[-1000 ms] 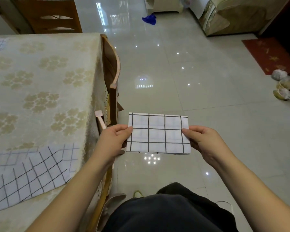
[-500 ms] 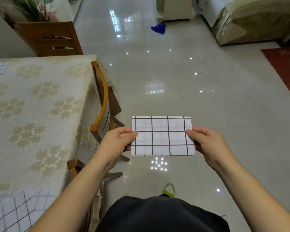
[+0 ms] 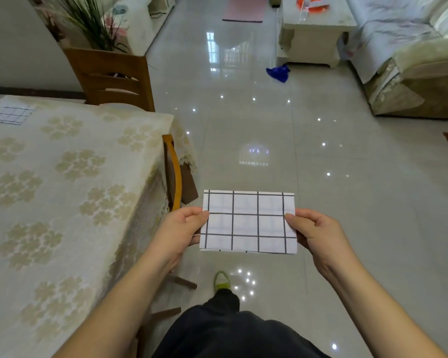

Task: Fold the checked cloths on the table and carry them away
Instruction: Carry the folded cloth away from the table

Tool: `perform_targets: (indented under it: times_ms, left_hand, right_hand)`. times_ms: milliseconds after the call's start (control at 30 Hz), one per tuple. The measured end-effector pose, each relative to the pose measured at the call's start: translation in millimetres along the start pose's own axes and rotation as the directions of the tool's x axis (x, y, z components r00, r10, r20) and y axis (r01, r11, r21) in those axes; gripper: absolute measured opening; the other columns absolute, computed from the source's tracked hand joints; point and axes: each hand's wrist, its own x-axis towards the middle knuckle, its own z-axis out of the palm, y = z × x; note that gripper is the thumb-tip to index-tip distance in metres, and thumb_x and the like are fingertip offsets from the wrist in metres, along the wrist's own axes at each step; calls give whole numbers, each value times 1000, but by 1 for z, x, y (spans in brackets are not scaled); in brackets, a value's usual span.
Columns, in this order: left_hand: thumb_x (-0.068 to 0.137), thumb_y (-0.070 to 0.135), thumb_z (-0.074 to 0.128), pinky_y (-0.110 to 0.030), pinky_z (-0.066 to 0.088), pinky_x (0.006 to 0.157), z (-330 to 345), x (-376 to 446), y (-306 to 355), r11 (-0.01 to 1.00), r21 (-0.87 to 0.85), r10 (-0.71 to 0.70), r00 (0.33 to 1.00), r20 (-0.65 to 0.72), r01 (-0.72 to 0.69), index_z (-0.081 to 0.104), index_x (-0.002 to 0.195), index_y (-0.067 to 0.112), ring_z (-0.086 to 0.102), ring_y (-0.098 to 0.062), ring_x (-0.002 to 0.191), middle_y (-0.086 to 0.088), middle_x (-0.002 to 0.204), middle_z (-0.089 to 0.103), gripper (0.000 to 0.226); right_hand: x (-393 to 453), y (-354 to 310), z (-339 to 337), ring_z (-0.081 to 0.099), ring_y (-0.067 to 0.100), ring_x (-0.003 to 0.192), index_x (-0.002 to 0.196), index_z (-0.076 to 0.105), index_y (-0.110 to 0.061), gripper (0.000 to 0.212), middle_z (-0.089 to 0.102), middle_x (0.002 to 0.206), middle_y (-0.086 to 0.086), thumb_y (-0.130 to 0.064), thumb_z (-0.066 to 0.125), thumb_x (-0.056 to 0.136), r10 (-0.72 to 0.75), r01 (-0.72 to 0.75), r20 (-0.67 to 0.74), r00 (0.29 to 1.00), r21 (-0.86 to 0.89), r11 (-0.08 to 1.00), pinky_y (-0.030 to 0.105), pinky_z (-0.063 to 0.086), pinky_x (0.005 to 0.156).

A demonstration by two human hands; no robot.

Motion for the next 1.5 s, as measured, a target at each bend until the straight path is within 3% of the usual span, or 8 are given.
perform_targets:
  times_ms: [200,333,567,700,933,1100,1200,1500]
  left_hand:
    - [94,21,64,-51,55,91,-30,70,45,1000,18,11,999,-44,-10,66,112,5,69,-39,99,-18,98,75,25]
    - [97,19,59,-42,60,81,-39,106,76,999,36,34,999,-27,-33,66,111,4,73,-31,89,-11,94,77,22]
    - [99,22,55,-46,58,85,-37,171,108,1000,27,3,998,-55,-1,71,102,7,73,-30,87,-10,94,76,23]
    - [98,25,56,-30,56,60,-21,219,128,999,-5,-54,994,-94,54,71,103,8,63,-18,67,-17,84,65,23]
    - [95,25,61,-38,37,62,18,307,187,999,-32,-38,988,-149,34,63,102,-2,44,-29,78,-13,89,53,28]
    - [93,27,64,-48,40,68,37,350,224,999,-40,-25,983,-184,18,70,95,9,52,-35,74,-28,89,62,18]
    - [94,19,63,-46,48,71,40,369,237,998,-58,-21,973,-228,8,70,98,6,57,-34,75,-34,99,64,16]
    - [87,21,72,-30,58,66,-9,438,259,995,-97,-45,935,-351,12,74,97,12,71,-25,84,-12,90,75,13]
  right_hand:
    - [69,-50,50,69,8,65,92,68,-9,7,75,71,0,-4,67,88,-42,43,34,999,-41,998,17,54,58]
    - [106,-69,69,66,20,80,102,68,-5,17,74,83,12,-8,71,86,-46,48,38,998,-55,997,33,55,81]
    - [181,-99,86,64,7,59,91,68,-7,6,65,55,-8,-2,65,89,-20,28,103,994,-79,996,17,54,61]
    - [240,-118,88,65,13,68,91,71,-8,6,70,66,0,-5,67,88,0,10,137,991,-68,998,22,55,67]
    - [344,-168,78,53,22,75,102,71,-10,19,54,81,13,-17,73,84,52,-36,199,979,-81,996,33,49,73]
    - [408,-206,77,52,15,68,102,69,-12,22,50,75,10,-20,76,82,41,-18,218,975,-104,994,27,51,66]
    - [435,-221,86,60,25,81,105,70,-15,43,59,84,18,-35,80,68,54,-24,251,967,-124,992,45,54,84]
    - [515,-265,169,60,19,80,97,67,-20,13,70,84,7,-16,73,86,47,25,326,944,-213,977,33,49,79]
